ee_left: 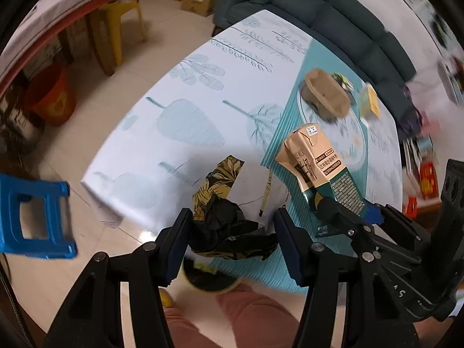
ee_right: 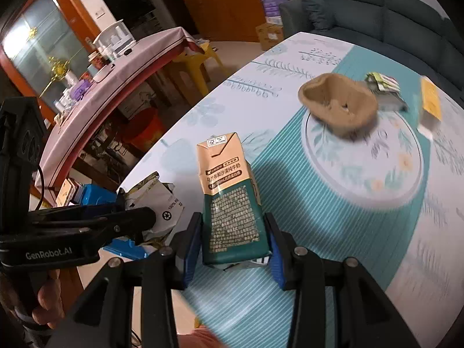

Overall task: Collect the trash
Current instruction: 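Carry the wrapper and drink carton down toward the black bin, then open both grippers to drop the wrapper and carton into the bin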

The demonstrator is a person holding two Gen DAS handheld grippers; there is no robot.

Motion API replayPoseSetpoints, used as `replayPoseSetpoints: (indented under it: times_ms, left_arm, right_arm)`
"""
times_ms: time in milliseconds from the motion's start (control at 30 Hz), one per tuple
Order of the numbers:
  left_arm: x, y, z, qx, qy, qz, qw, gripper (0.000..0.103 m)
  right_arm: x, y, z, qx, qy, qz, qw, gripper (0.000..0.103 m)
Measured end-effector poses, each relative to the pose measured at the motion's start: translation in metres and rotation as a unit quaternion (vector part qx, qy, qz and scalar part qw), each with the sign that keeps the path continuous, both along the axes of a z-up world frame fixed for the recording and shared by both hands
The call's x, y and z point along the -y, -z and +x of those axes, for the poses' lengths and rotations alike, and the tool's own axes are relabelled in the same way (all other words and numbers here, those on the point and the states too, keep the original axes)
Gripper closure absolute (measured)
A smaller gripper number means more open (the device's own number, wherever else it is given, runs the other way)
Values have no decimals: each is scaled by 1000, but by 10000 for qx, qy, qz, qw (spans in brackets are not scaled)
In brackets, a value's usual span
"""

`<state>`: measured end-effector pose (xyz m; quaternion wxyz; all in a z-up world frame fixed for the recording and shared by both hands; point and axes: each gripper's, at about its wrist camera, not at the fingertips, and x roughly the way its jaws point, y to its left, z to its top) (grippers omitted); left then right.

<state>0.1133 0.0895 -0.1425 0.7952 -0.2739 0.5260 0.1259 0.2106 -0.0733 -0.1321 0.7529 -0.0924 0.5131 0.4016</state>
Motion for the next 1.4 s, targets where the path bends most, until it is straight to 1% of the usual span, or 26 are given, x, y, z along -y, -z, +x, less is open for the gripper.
replayPoseSetpoints:
  times_ms: [33, 167, 367, 567, 700, 833, 1000, 1100, 1133, 1200, 1233, 1300, 1333, 1400]
  left_arm:
    - [-2, -1, -8, 10, 80, 21, 10000, 47]
    - [-4, -5, -45, 52, 542, 172, 9984, 47]
    - [3, -2, -89, 23, 1211, 399, 9918, 47]
    - [19, 17, -122, -124, 1680, 338, 9851, 47]
    - [36, 38, -130, -209, 1863, 253, 9819, 47]
    - [51, 72, -130, -426, 1921, 167, 9803, 47]
    - [72, 122, -124, -569, 2002, 217, 9778, 47]
    - [83, 154, -118, -662, 2008, 226, 9771, 46]
    - [87, 166, -114, -694, 1998, 211, 9772, 46]
    - [94, 190, -107, -738, 1979, 153, 9773, 46]
    - [98, 205, -103, -755, 1972, 127, 9774, 46]
    - [104, 230, -96, -776, 1985, 123, 9769, 46]
    - [106, 239, -93, -792, 2001, 121, 9765, 46]
    - [112, 262, -84, -814, 2043, 124, 9754, 45]
  right_arm:
    - [1, -1, -8, 1, 57, 3, 10000, 62]
    - [3, -9, -60, 50, 458, 59, 9989, 62]
    - [10, -5, -120, 44, 1076, 110, 9941, 62]
    - [16, 16, -166, -176, 1442, -96, 9893, 62]
    - [25, 31, -185, -308, 1598, -280, 9863, 62]
    - [40, 58, -197, -509, 1788, -503, 9813, 62]
    - [58, 108, -201, -722, 2099, -718, 9724, 62]
    - [69, 149, -199, -980, 2381, -721, 9636, 62]
    - [71, 158, -198, -1025, 2423, -720, 9621, 62]
    - [76, 186, -198, -1130, 2526, -731, 9582, 61]
    - [78, 204, -197, -1204, 2594, -744, 9554, 61]
    - [80, 227, -196, -1281, 2673, -758, 9520, 61]
    - [82, 244, -193, -1328, 2742, -766, 9494, 61]
    - [83, 264, -188, -1377, 2844, -766, 9457, 61]
